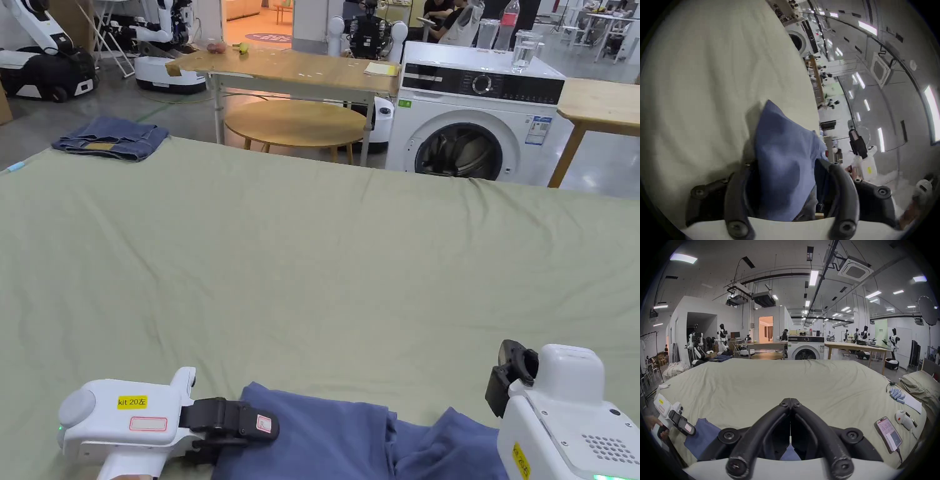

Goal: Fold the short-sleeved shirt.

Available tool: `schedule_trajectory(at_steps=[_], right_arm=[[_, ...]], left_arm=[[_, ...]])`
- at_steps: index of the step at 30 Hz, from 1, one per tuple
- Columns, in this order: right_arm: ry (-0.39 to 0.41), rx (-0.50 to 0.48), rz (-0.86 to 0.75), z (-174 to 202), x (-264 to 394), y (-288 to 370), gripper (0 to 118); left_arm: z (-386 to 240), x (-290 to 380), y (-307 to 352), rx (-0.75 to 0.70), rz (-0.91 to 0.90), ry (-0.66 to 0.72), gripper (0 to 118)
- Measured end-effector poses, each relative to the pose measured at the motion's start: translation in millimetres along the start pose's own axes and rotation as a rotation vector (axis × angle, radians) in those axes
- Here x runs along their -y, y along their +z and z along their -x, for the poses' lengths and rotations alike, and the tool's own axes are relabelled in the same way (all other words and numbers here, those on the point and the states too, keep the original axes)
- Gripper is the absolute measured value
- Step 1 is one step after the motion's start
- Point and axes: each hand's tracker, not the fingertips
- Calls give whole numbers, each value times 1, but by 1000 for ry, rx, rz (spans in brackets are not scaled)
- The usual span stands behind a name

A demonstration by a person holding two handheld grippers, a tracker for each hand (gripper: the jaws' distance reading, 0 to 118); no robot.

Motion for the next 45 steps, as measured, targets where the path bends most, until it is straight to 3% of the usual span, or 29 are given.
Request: schedule_trajectory(at_steps=[1,3,5,13,18,26,35,45], right_arm=[[2,2,0,0,0,0,0],[5,2,5,0,1,0,0],[2,2,9,0,2,0,0],[6,-3,19,0,2,-1,0],[1,-4,11,-2,-1,-1,0],[3,-25,10,3,-1,-4,0],[-13,-30,20,0,2,-4,0],[-27,-15,30,-9,4,0,0]], left_arm=[[-1,1,-1,-45,1,-3,52],[5,0,0,-97,9,3,21],[3,2,4,-60,2,-2,12],[-46,3,25,-91,-45,-112,7],[-70,-15,73,-173,-85,-183,6],[-132,-24,124,-520,-116,-280,6],[-208,-11,49,-512,33,-445,7],[-238,8,-82,-496,187,-409,7]])
